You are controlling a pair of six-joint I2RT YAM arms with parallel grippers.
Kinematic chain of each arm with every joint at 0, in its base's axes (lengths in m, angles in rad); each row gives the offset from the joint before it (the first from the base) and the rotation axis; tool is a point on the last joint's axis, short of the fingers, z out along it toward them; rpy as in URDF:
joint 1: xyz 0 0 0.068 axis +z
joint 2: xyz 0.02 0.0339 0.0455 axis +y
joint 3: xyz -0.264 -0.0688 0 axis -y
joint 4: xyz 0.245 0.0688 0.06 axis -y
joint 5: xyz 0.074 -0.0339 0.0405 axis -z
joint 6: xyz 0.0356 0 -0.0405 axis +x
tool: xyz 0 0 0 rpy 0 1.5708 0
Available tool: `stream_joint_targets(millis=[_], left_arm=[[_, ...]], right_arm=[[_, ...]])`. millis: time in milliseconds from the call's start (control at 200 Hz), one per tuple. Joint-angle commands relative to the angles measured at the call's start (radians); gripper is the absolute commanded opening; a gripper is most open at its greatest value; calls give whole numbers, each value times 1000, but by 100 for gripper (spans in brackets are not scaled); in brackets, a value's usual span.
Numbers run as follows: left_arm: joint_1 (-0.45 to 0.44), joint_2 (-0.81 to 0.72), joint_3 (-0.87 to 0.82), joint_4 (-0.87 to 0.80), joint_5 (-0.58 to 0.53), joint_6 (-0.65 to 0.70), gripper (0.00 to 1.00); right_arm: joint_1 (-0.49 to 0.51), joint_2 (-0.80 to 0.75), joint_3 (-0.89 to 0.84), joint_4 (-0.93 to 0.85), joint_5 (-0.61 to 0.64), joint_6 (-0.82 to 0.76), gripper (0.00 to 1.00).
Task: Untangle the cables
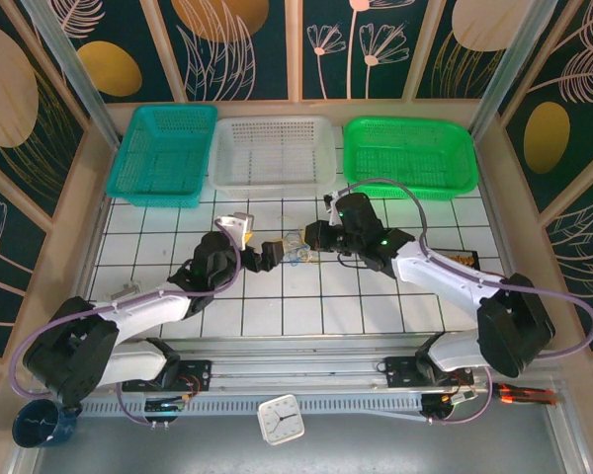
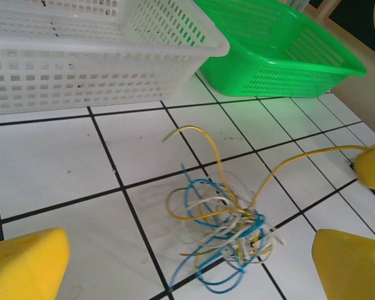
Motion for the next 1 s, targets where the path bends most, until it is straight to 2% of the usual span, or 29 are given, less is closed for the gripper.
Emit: stream_joint_targets(millis=[0,360,560,996], left_arm=[[-32,28,0,34,-52,51,99],[-134,167,3,133,-212,167,99],[-143,222,10,204,-210,200,99],[-152,361,109,238,-203,220,99]], right_arm=[[17,21,20,53,-27,-6,0],[37,14,1,60,-22,7,0],[45,5,3,55,-24,8,0],[72,-4,6,55,-24,19,0]])
